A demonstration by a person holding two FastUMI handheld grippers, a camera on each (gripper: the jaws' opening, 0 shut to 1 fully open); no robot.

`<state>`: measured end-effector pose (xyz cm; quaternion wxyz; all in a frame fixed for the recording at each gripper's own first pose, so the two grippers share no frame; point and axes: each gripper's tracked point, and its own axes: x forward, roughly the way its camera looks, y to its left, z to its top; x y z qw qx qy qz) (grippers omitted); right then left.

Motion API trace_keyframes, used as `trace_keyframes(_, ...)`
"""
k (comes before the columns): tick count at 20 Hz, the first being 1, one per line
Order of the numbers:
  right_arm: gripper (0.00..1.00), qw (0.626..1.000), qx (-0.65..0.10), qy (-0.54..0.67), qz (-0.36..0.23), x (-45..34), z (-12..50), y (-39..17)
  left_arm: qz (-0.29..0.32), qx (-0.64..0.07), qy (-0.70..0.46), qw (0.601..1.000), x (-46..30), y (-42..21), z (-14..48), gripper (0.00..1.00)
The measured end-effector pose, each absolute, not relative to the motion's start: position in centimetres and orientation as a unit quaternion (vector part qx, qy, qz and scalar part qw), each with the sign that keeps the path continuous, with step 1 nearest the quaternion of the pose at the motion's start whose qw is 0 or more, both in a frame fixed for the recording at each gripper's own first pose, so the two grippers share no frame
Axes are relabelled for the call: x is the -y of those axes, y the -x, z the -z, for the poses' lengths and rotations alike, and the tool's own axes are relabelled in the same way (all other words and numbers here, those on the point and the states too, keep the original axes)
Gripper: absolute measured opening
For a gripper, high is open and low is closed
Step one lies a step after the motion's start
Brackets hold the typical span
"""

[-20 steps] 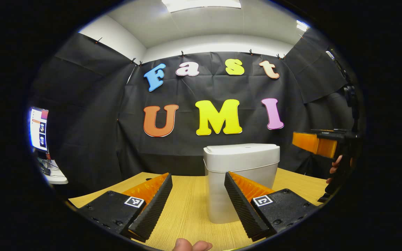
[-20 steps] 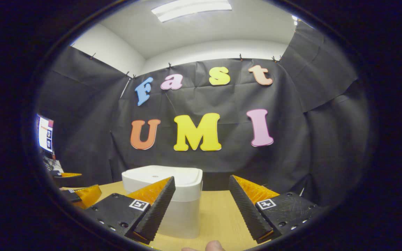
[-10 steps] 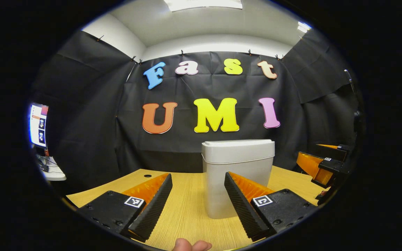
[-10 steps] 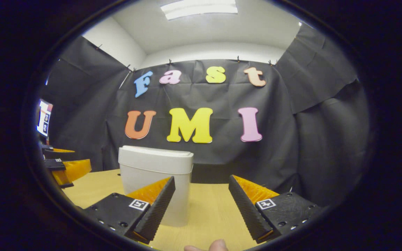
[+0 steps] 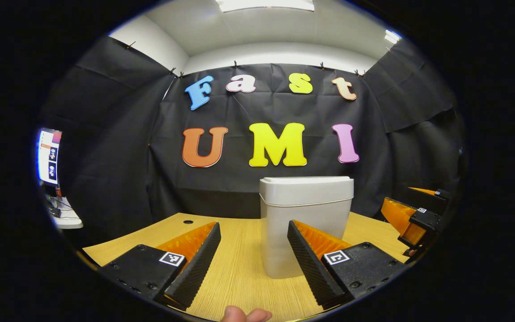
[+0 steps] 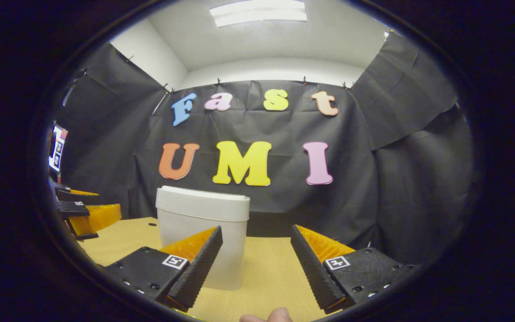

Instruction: Press the lid of the desktop garbage bin to open it, pick up the crumpled paper on the desktop and throw it into the bin, then pick up the pop can on the desktop and drop it into the bin, and finally close the garbage bin lid.

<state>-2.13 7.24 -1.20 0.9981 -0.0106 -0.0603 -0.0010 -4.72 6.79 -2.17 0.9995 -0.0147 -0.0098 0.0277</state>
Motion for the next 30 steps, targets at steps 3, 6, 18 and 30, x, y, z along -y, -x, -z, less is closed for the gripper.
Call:
trace_keyframes(3,0.95,0.999,0.048,0.009,-0.008,-8.1,1.7,2.1,-0.028,0.013,0.015,0.999,-6.9,4.9,1.9,0.96)
trace_keyframes(6,0.95,0.999,0.049,0.006,-0.007,-8.1,1.6,2.4,-0.026,0.014,0.017,0.999,-6.9,4.8,1.8,0.97)
trace_keyframes(18,0.95,0.998,0.049,-0.015,0.020,-5.9,1.6,3.6,-0.018,0.010,0.017,1.000,-6.3,4.9,1.8,0.97)
trace_keyframes(30,0.97,0.998,0.047,-0.017,0.023,-5.7,1.9,3.7,-0.015,0.013,0.017,1.000,-6.2,5.0,1.7,0.96)
